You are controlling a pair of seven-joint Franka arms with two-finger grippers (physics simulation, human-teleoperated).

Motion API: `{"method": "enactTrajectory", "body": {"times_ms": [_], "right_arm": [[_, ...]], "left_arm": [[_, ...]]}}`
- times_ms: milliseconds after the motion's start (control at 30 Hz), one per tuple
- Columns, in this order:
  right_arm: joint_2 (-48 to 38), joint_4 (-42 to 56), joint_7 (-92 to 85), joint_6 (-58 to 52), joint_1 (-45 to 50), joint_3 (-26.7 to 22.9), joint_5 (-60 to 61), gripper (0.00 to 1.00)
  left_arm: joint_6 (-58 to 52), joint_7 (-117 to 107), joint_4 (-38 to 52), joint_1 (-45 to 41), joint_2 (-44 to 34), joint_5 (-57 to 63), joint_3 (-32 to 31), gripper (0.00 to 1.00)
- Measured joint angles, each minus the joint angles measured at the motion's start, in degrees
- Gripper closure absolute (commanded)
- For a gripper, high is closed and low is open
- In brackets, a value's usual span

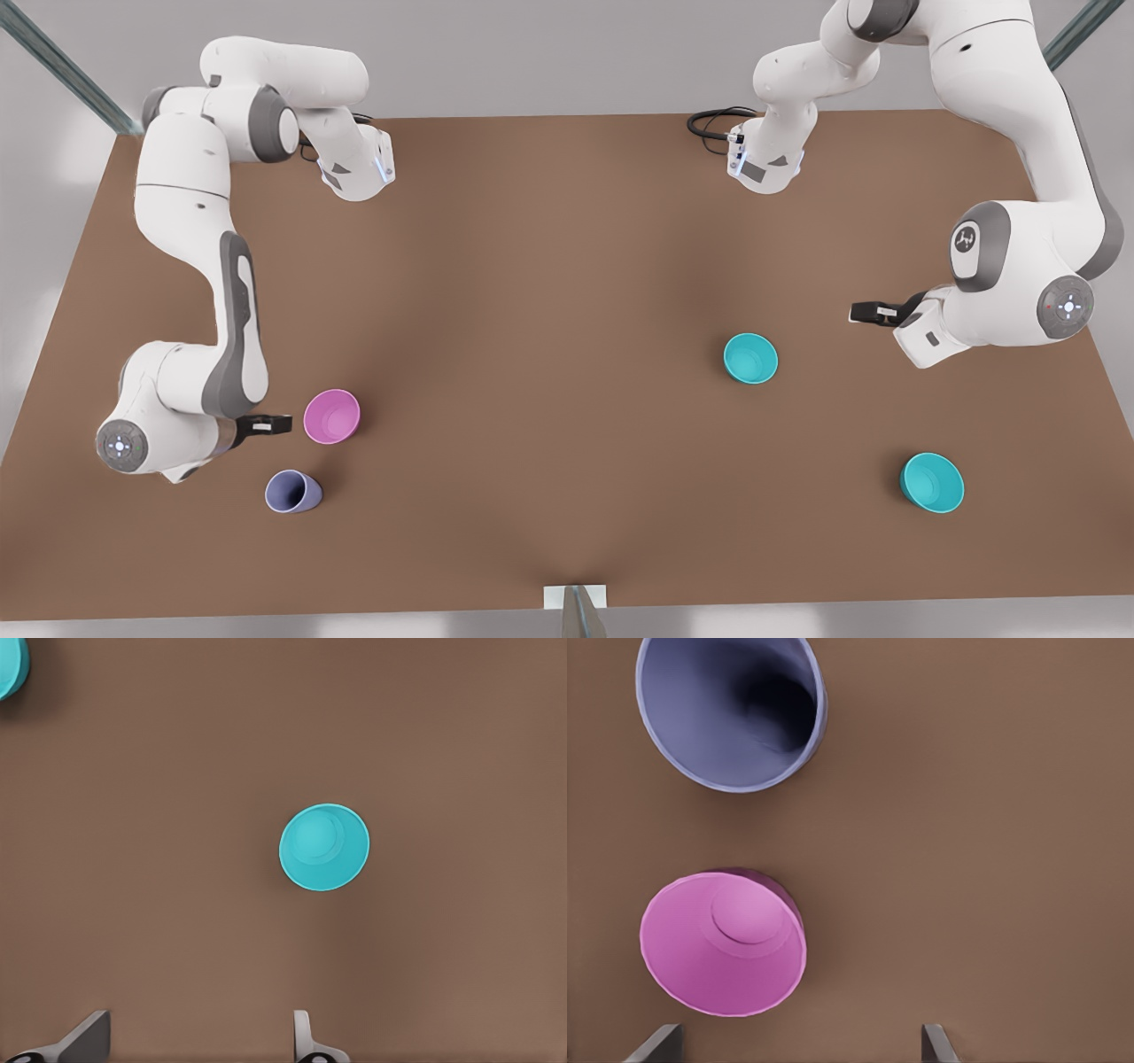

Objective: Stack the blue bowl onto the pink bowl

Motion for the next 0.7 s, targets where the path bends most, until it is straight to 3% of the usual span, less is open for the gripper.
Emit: {"method": "enactTrajectory", "body": {"times_ms": [333,700], "right_arm": [[-6.0,-14.7,0.8,8.0,0.7,0.1,3.5,0.0],[-5.7,-23.7,1.4,17.6,1.3,0.1,6.4,0.0]], "left_arm": [[0.0,0.6,0.0,0.3,0.6,0.0,0.0,0.0],[0.1,1.0,0.0,0.3,1.3,0.1,0.0,0.0]]}}
